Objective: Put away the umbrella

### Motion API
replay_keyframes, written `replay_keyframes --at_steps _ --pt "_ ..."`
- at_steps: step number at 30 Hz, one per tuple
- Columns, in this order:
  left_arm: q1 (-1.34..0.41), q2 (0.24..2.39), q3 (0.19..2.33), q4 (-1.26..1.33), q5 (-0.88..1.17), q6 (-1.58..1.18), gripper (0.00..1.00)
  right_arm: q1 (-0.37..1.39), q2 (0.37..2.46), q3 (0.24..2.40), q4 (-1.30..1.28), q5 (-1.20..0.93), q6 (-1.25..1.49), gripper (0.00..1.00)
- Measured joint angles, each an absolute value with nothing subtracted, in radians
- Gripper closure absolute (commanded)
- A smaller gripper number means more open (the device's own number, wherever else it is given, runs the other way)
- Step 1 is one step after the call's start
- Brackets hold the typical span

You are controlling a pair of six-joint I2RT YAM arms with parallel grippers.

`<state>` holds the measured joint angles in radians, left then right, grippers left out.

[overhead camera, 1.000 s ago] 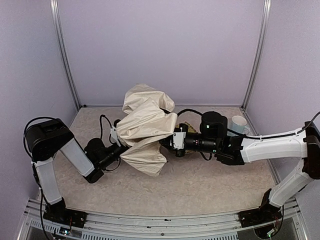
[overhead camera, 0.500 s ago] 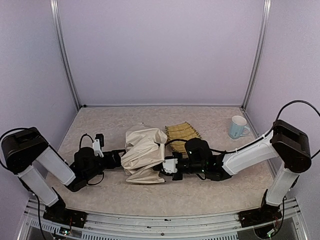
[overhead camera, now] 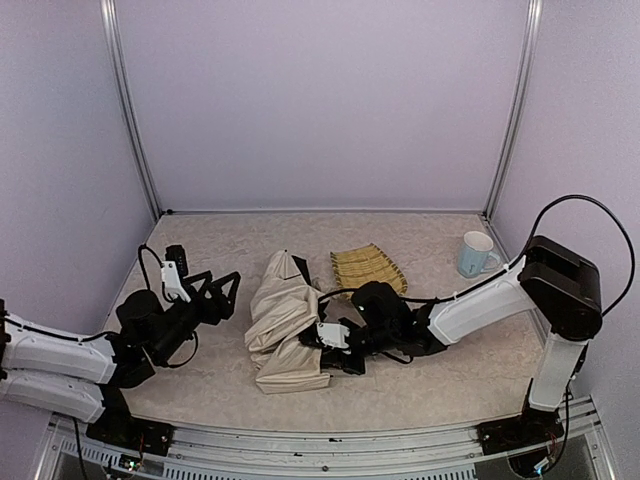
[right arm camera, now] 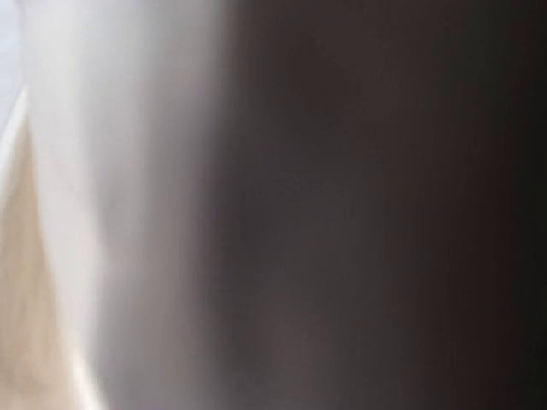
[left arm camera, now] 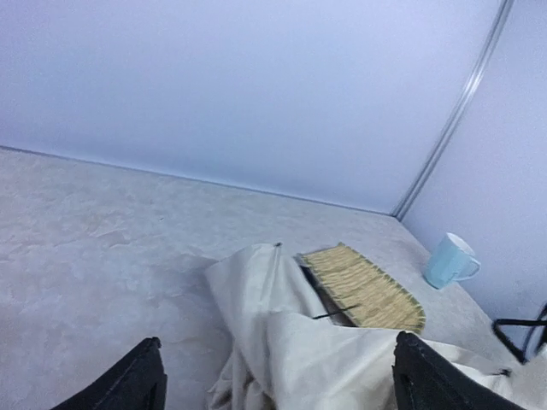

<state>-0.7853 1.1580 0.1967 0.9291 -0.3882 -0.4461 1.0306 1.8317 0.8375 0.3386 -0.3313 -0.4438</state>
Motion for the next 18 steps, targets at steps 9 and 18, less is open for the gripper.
replay_keyframes --at_steps 9,18 --pt "-1.039 0.896 0.319 0.605 -0.186 -0.049 0.24 0.934 1.899 0.981 0.139 -0.541 -0.318 1.00" --pt "-1.134 1.190 0.469 0.255 -0.058 0.226 0.05 0.889 1.976 1.124 -0.076 -0.698 -0.288 1.00"
